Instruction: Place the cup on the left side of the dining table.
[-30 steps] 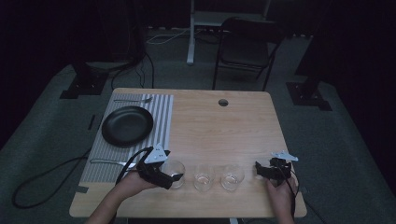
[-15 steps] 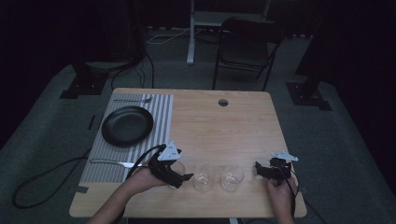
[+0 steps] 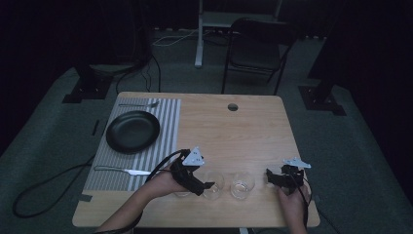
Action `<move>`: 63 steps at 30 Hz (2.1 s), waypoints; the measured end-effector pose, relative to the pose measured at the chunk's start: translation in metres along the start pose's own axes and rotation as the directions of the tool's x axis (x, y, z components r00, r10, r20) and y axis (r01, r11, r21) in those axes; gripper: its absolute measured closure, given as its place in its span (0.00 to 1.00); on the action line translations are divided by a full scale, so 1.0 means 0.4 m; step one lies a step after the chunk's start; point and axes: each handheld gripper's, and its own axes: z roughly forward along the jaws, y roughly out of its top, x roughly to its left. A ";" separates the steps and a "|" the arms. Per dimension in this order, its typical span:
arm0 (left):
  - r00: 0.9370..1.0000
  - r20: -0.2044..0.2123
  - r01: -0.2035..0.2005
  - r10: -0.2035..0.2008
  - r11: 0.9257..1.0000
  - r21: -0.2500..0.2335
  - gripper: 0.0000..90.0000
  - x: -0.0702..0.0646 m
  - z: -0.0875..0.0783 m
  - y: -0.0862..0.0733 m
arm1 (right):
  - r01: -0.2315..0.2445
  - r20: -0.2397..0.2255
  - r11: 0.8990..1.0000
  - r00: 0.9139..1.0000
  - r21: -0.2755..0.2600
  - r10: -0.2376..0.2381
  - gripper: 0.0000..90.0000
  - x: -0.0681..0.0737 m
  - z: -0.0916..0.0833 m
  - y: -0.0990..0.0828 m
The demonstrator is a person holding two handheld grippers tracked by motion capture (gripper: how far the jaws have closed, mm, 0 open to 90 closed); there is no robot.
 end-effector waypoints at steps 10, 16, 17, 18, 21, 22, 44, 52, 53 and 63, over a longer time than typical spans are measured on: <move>0.998 0.045 -0.051 0.049 0.998 0.036 0.06 -0.020 0.053 0.045 | 0.001 0.000 1.000 1.000 0.000 -0.001 0.13 0.000 0.000 0.000; 0.995 0.074 -0.067 0.063 0.996 0.051 0.06 -0.027 0.083 0.067 | 0.000 0.000 1.000 1.000 0.000 0.000 0.13 0.000 0.000 0.000; 0.994 0.080 -0.073 0.069 0.996 0.053 0.06 -0.030 0.089 0.070 | 0.001 0.000 1.000 1.000 0.000 -0.001 0.13 0.000 0.000 0.000; 0.994 0.080 -0.078 0.073 0.995 0.057 0.06 -0.032 0.094 0.073 | 0.001 0.000 1.000 1.000 0.000 -0.001 0.13 0.000 0.000 0.000; 0.993 0.084 -0.089 0.083 0.993 0.071 0.06 -0.039 0.113 0.086 | 0.001 0.000 1.000 1.000 0.000 -0.001 0.13 0.000 0.000 0.000; 0.992 0.092 -0.089 0.083 0.993 0.073 0.06 -0.040 0.117 0.089 | 0.001 0.000 1.000 1.000 0.000 -0.001 0.13 0.000 0.000 0.000; 0.977 0.134 -0.194 0.165 0.951 0.243 0.06 -0.089 0.235 0.168 | 0.000 0.000 1.000 1.000 0.000 0.000 0.13 0.000 0.000 0.000; 0.972 0.147 -0.215 0.181 0.938 0.271 0.06 -0.099 0.266 0.177 | 0.000 0.000 1.000 1.000 0.000 0.000 0.13 0.000 0.000 0.000; 0.972 0.145 -0.219 0.185 0.936 0.275 0.06 -0.099 0.269 0.178 | 0.001 0.000 1.000 1.000 0.000 -0.001 0.13 0.000 0.000 0.000; 0.966 0.166 -0.244 0.198 0.913 0.328 0.06 -0.109 0.307 0.187 | 0.000 0.000 1.000 1.000 0.000 0.000 0.13 0.000 0.000 0.000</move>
